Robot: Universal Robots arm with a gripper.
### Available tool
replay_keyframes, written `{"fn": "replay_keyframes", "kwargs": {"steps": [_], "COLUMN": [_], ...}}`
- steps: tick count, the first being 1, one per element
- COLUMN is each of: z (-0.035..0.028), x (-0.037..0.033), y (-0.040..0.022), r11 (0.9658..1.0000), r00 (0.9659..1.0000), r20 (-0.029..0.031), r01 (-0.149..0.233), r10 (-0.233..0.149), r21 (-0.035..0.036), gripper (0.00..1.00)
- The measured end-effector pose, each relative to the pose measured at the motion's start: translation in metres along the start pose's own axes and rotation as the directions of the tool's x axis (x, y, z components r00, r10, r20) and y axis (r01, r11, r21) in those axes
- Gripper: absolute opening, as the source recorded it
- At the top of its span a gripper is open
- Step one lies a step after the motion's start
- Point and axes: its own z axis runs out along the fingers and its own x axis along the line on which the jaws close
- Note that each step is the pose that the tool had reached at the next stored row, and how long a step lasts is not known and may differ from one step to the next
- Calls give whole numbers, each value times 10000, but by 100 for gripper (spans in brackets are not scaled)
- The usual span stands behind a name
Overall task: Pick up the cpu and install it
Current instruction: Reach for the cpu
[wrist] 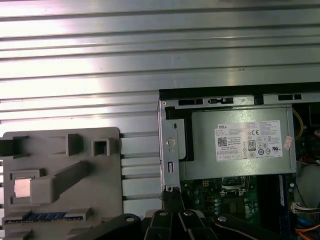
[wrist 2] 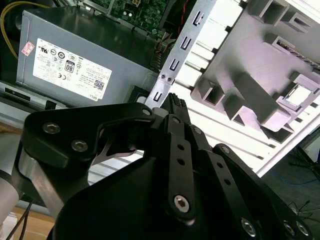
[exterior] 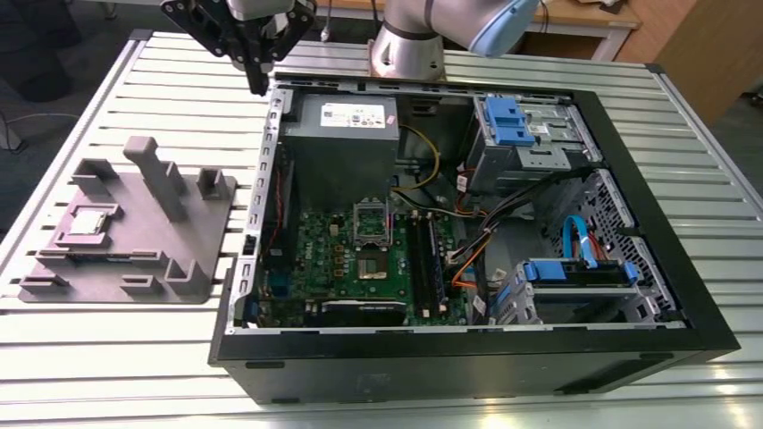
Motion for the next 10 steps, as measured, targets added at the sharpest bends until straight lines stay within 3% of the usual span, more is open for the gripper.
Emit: {"fn": "replay_keyframes", "kwargs": {"steps": [10], "z": [0], "x": [21], "y": [-2], "r11": [10000], "r00": [10000], "r20": [0], "r01": [0], "r10": [0], "r21": [0], "gripper": [11]}}
